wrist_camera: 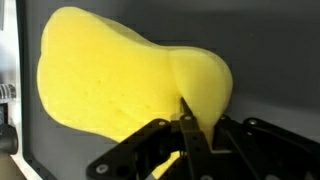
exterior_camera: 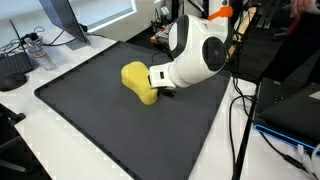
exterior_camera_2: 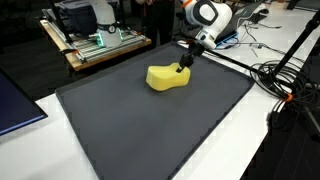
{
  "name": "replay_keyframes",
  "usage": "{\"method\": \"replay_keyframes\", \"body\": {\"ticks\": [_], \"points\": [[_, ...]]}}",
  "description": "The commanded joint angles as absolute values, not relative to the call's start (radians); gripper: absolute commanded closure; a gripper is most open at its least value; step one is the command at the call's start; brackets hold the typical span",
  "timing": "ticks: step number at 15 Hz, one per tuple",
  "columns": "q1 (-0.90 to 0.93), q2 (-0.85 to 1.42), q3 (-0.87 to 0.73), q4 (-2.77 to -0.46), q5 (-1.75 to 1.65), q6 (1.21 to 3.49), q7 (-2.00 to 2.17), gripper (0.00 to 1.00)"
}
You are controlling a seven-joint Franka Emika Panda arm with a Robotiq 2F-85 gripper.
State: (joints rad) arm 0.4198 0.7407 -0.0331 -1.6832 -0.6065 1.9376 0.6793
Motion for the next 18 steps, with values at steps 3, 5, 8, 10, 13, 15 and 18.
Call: {"method": "replay_keyframes", "body": {"ticks": [3,5,8,10,13,15,18], "points": [[0.417,0.760,-0.030,-1.677,-0.610,1.950,0.716,0.95],[0.416,0.758,-0.030,-1.679,-0.609,1.953,0.725,0.95],[0.414,0.753,-0.029,-1.683,-0.611,1.959,0.731,0.95],[0.411,0.742,-0.029,-1.696,-0.615,1.973,0.737,0.95],[0.409,0.722,-0.033,-1.730,-0.642,2.014,0.731,0.96],[0.406,0.706,-0.034,-1.754,-0.654,2.034,0.734,0.96],[0.401,0.697,-0.034,-1.772,-0.659,2.052,0.732,0.96]]}}
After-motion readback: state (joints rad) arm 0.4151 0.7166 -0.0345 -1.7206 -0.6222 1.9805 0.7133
